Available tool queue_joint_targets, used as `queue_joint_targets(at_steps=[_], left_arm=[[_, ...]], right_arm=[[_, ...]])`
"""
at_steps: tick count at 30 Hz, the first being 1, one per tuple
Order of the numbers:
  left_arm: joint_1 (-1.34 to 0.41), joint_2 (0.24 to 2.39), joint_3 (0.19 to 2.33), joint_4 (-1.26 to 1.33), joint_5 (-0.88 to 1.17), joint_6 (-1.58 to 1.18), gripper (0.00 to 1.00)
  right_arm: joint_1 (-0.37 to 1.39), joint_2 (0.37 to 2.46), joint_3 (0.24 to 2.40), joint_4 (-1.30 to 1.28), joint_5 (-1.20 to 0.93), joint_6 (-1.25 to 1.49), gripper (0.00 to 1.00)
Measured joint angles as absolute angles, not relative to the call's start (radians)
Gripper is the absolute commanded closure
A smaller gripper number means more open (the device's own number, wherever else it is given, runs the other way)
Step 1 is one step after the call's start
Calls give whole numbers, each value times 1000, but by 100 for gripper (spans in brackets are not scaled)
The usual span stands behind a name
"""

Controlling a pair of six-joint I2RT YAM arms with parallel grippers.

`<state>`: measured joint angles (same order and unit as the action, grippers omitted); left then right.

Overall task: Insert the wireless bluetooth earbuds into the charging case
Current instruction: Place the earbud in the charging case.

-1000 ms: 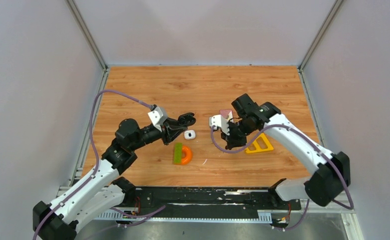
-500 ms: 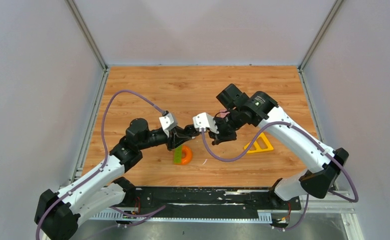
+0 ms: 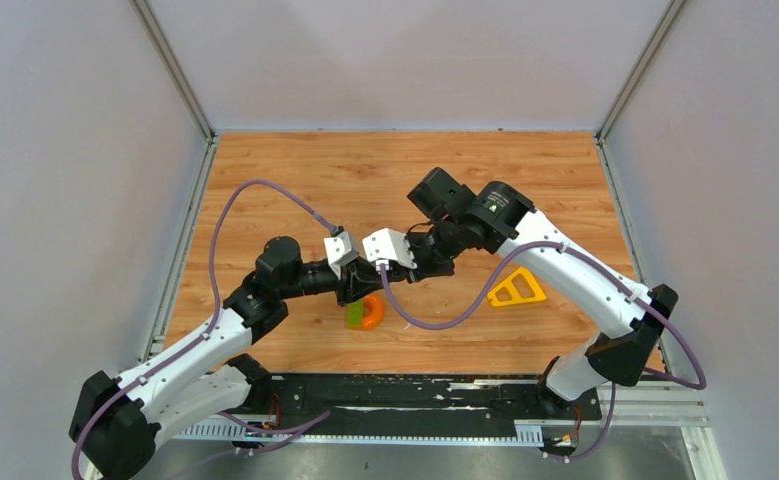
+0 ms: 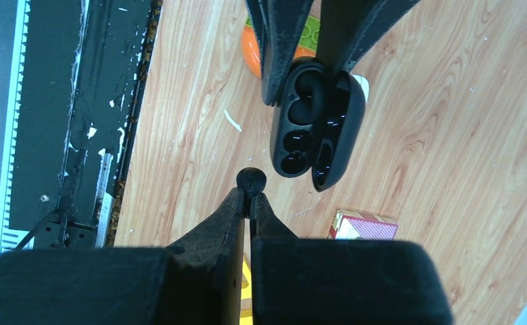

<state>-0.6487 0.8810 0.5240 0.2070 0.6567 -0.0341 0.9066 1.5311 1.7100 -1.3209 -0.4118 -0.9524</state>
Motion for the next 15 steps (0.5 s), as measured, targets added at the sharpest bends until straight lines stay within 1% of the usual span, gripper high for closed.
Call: queue_joint_targets(at_steps=[15], left_arm=[[-667, 886, 524, 210, 691, -33, 100]], right_arm=[[907, 1555, 1744, -1317, -392, -952, 100]])
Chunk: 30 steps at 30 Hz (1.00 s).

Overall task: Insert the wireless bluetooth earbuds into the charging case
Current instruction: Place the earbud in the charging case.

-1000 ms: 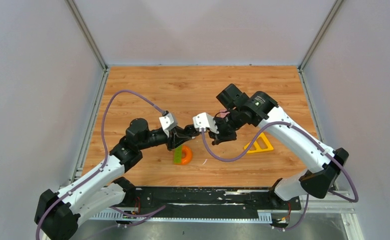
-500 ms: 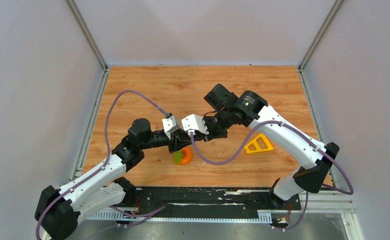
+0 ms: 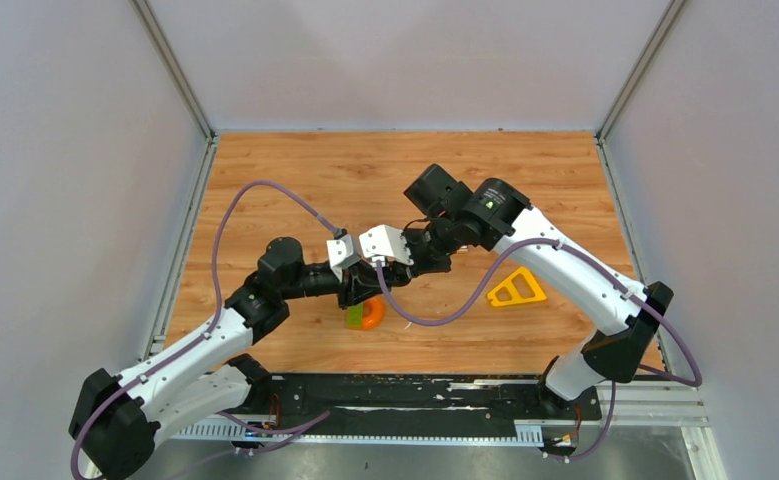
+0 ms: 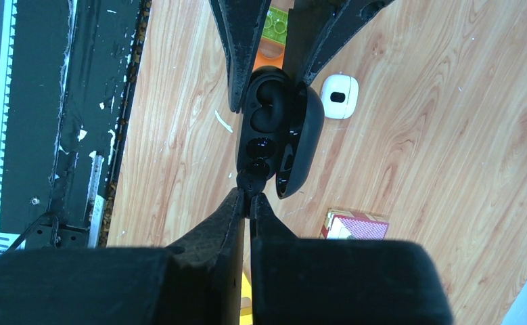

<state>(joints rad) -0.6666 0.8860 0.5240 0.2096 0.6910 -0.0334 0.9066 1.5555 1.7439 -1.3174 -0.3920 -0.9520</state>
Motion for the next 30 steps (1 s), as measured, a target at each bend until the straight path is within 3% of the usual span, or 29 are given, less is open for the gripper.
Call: queue_joint_targets(at_steps=[30], left_arm=[[-667, 883, 519, 221, 698, -37, 100]], right_arm=[[927, 1565, 1724, -1230, -395, -883, 99]])
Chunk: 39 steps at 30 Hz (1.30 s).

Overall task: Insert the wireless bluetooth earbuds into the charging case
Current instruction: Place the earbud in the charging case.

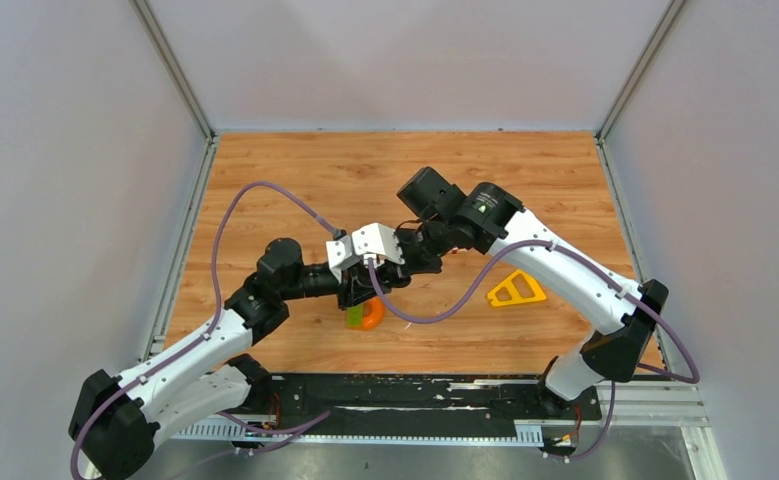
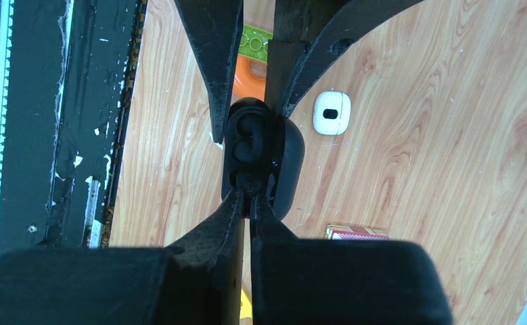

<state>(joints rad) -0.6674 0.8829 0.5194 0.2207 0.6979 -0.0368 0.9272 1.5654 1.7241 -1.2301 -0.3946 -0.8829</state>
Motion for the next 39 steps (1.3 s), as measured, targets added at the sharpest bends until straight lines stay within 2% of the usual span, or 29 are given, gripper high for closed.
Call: queue_joint_targets(at_steps=[22, 23, 25, 28, 37, 39], left_arm=[[-668, 864, 517, 228, 686, -39, 100], [-668, 864, 516, 227, 686, -39, 100], [-668, 864, 513, 227, 681, -39, 100], [-668, 864, 511, 225, 678, -39, 100], [-668, 864, 511, 228, 675, -38, 100], [-668, 864, 511, 228, 672, -38, 100]], right_arm=[[927, 1536, 1659, -1179, -394, -841, 99], [927, 1535, 1652, -1172, -394, -838, 96], [927, 1534, 1643, -1161, -393, -834, 85], [927, 1531, 1633, -1153, -388, -829, 78], [923, 1478, 1633, -1174, -394, -832, 70], [917, 1455, 1634, -1181, -403, -832, 61]])
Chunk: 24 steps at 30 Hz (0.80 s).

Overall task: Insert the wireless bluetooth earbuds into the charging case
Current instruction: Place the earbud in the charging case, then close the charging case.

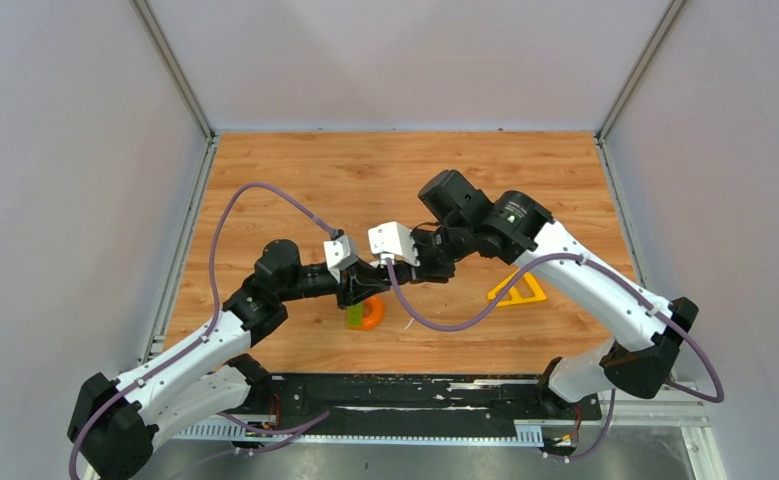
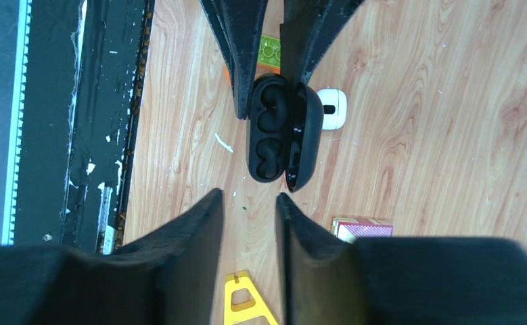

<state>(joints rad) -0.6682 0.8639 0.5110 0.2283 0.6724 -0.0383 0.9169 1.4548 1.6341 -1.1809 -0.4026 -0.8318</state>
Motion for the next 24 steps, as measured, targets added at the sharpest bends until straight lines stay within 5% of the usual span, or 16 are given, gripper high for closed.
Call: queue_joint_targets(at_steps=[3, 7, 24], left_arm=[[-668, 865, 511, 228, 672, -38, 100], [-668, 870, 511, 228, 672, -38, 100], [-668, 877, 511, 228, 673, -35, 100]], right_arm=[[893, 1428, 1638, -1193, -414, -826, 41], [835, 1404, 1637, -1182, -419, -810, 27], [814, 1538, 1613, -1109, -579, -805, 26]])
